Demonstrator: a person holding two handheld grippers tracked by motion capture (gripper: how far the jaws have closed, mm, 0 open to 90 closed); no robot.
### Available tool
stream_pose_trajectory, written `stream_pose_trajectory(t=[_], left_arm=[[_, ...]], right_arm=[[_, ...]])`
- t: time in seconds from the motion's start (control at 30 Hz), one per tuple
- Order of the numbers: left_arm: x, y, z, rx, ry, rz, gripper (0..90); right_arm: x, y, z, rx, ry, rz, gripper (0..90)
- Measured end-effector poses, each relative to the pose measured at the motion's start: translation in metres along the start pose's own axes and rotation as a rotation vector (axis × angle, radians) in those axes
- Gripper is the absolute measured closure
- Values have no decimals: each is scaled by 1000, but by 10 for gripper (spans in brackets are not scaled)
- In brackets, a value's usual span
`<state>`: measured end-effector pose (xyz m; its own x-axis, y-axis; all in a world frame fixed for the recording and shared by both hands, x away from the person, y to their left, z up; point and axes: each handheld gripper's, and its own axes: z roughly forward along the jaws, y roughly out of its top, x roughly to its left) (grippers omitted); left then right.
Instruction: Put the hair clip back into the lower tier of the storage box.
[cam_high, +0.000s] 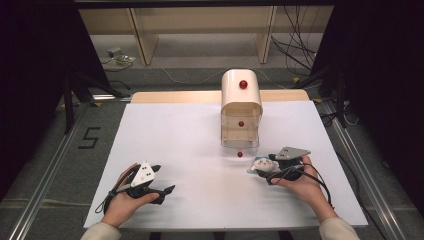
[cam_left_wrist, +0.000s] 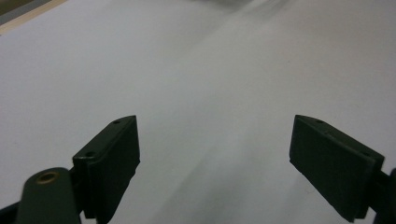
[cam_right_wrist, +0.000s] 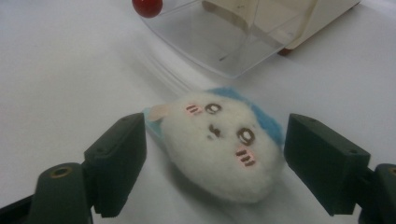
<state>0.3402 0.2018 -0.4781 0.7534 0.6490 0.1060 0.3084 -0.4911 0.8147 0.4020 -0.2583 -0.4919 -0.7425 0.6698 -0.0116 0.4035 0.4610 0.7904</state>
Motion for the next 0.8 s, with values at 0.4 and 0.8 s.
stream_pose_trajectory(t=[0.4,0.8], left_arm=[[0,-1,1,3,1,3,162],[0,-1,1,5,0,6,162]], right_arm=[[-2,2,5,43,6,-21,317],[-4,2,6,50,17,-18,372]])
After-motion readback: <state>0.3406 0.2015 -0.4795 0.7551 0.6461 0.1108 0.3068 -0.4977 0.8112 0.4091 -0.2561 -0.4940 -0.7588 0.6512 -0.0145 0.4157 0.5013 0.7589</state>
